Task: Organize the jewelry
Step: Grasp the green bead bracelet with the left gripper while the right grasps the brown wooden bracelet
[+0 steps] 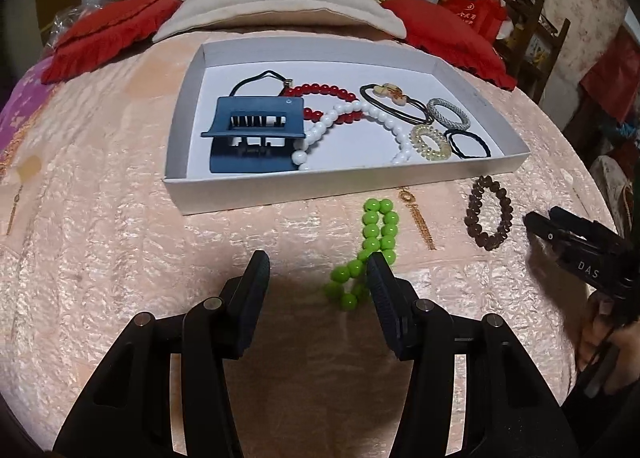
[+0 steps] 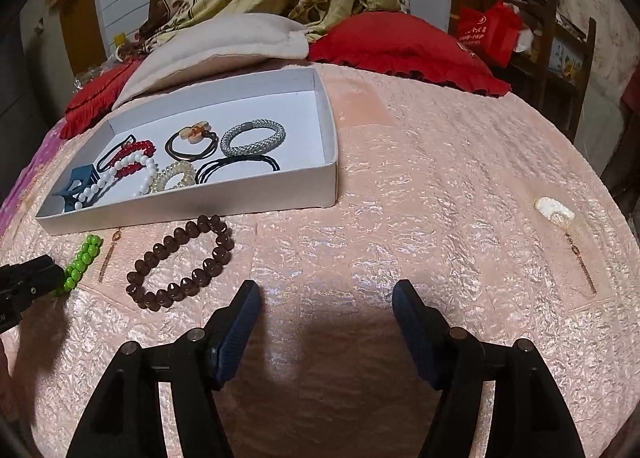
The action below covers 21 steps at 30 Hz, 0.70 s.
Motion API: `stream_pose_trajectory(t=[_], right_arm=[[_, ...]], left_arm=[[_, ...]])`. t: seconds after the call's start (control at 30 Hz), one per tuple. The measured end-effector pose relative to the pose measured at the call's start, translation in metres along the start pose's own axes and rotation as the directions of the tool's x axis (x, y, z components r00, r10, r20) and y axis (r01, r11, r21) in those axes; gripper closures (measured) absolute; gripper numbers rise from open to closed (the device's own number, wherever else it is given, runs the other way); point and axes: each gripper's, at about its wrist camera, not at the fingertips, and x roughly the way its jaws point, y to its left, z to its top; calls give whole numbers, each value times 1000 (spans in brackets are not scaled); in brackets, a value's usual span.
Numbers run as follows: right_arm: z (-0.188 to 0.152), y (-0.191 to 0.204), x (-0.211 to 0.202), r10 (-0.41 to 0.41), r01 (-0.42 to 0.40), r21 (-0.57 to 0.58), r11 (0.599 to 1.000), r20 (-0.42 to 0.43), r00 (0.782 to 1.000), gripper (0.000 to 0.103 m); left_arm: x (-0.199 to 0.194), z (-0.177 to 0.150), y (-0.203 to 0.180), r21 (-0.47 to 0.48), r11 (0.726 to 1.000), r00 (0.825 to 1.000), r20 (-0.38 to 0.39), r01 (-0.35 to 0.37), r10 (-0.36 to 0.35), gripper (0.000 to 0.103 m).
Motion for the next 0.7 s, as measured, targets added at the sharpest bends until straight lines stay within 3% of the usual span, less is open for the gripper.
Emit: stream_pose_trajectory(t=[0.07, 0.17, 0.33, 0.37, 0.4, 0.43, 0.47, 0.6, 0.7], right_arm=[[0, 0, 0, -1, 1, -1, 1000, 0, 1000, 36], [0, 0, 0, -3, 3, -2, 1000, -1, 1000, 36], [-1, 1, 1, -9, 9, -6, 1000, -3, 1000, 36], [-1, 1, 0, -9, 9, -6, 1000, -2, 1000, 36], [-1, 1, 0, -9, 9, -6, 1000, -2, 1000, 36], [-1, 1, -1, -9, 9, -2, 1000, 1, 1000, 36], [-1, -1, -2, -4, 4, 5, 1000, 8, 1000, 36], [3, 1, -20, 82, -82, -4, 997, 99, 992, 36], [9, 21, -30, 266, -249, -138, 959, 123, 956, 36]], left_arm=[[1, -1, 0, 9, 1000, 1000, -3, -29, 29, 53], [5, -6, -15, 114, 990, 996, -11, -82, 83, 52], [7, -6, -20, 133, 989, 997, -7, -71, 72, 49], [7, -6, -20, 129, 989, 997, -9, -73, 75, 51], [7, -6, -21, 131, 989, 997, -4, -73, 74, 64], [5, -8, -23, 144, 988, 998, 0, -61, 61, 87], [5, -8, -26, 161, 986, 999, -6, -40, 41, 95], [4, -10, -33, 198, 979, 999, -4, -44, 46, 95], [4, -9, -28, 167, 986, 1000, -14, -26, 28, 95]])
